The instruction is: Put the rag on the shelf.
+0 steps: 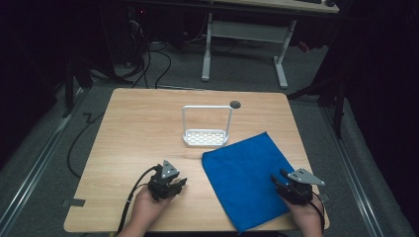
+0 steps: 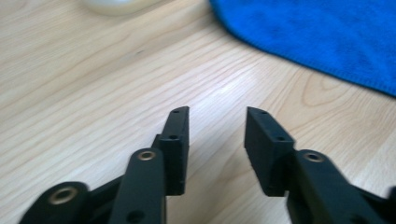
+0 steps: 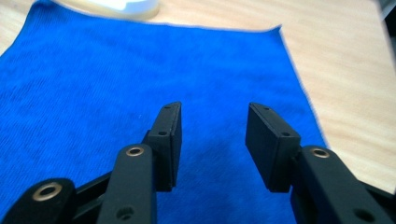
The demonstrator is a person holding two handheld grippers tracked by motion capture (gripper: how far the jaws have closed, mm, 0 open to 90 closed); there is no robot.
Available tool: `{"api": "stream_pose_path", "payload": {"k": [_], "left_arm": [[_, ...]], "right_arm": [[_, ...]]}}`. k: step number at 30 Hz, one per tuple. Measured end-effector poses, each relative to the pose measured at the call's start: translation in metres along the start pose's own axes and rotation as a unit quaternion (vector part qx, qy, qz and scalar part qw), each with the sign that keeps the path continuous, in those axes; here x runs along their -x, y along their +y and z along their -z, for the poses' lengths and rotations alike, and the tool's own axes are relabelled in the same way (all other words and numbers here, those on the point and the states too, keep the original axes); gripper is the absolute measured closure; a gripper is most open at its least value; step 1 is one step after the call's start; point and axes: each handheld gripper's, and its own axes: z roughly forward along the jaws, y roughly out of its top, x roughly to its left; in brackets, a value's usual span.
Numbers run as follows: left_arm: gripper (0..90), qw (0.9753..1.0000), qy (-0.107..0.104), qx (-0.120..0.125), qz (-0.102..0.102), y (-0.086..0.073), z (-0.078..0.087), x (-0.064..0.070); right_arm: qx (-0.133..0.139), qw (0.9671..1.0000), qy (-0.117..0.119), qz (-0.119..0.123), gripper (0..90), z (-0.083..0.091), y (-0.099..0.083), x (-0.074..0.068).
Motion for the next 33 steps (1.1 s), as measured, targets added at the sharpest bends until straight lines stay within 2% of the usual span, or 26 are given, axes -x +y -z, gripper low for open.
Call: {"api": "stream_pose_path", "payload": {"k": [2,3,5,6,9,13,16,21,22,23,24,28,29,30,31,33], "left_arm": [[59.7,0.9987,-0.017,0.014,0.046,0.000,0.002,-0.012],[59.7,0.9979,-0.023,0.018,0.057,0.000,0.001,-0.014],[59.6,0.9988,-0.017,0.014,0.044,-0.001,-0.002,-0.013],[59.4,0.9989,-0.016,0.012,0.042,-0.001,-0.003,-0.013],[59.2,0.9985,-0.018,0.016,0.049,0.000,-0.003,-0.014],[58.6,0.9985,-0.028,0.019,0.043,0.002,-0.004,-0.008],[58.7,0.9977,-0.044,0.030,0.042,0.004,-0.006,0.002],[66.1,0.9965,-0.077,0.029,0.014,0.010,-0.015,0.026],[68.1,0.9965,-0.077,0.029,0.014,0.010,-0.015,0.026],[70.0,0.9959,-0.086,0.026,0.002,0.013,-0.017,0.033],[71.9,0.9946,-0.099,0.028,-0.009,0.016,-0.020,0.045],[80.1,0.9907,-0.128,0.020,-0.041,0.023,-0.027,0.074],[81.4,0.9897,-0.133,0.014,-0.050,0.024,-0.030,0.082],[82.7,0.9897,-0.133,0.014,-0.050,0.024,-0.030,0.082],[84.6,0.9880,-0.140,0.006,-0.064,0.024,-0.034,0.095],[86.7,0.9867,-0.144,-0.003,-0.076,0.022,-0.037,0.104]], "right_arm": [[-0.002,1.0000,-0.002,-0.004,56.5,-0.003,0.000,-0.001],[-0.002,0.9999,0.001,-0.010,56.3,-0.005,0.001,-0.001],[-0.001,0.9999,0.004,-0.010,55.9,-0.006,0.002,-0.002],[0.001,1.0000,0.001,-0.003,55.9,-0.007,0.002,-0.002],[0.000,0.9998,0.002,-0.021,55.5,-0.007,0.002,0.003],[-0.002,0.9996,-0.002,-0.028,55.8,-0.008,0.001,0.009],[-0.004,0.9994,0.002,-0.035,58.3,-0.007,0.000,0.013],[0.006,0.9991,0.003,-0.042,61.2,-0.003,0.002,0.017],[0.006,0.9991,0.003,-0.042,61.2,-0.003,0.002,0.017],[0.008,0.9990,0.006,-0.044,61.4,-0.003,0.002,0.018],[0.008,0.9990,0.005,-0.043,61.5,-0.003,0.002,0.017],[0.007,0.9990,0.005,-0.044,62.0,-0.004,0.002,0.017],[0.007,0.9990,0.005,-0.044,62.4,-0.004,0.002,0.017],[0.006,0.9990,0.006,-0.043,62.7,-0.005,0.002,0.017],[0.005,0.9991,0.005,-0.042,63.2,-0.005,0.002,0.016],[0.004,0.9992,0.006,-0.040,63.2,-0.005,0.002,0.016]]}}
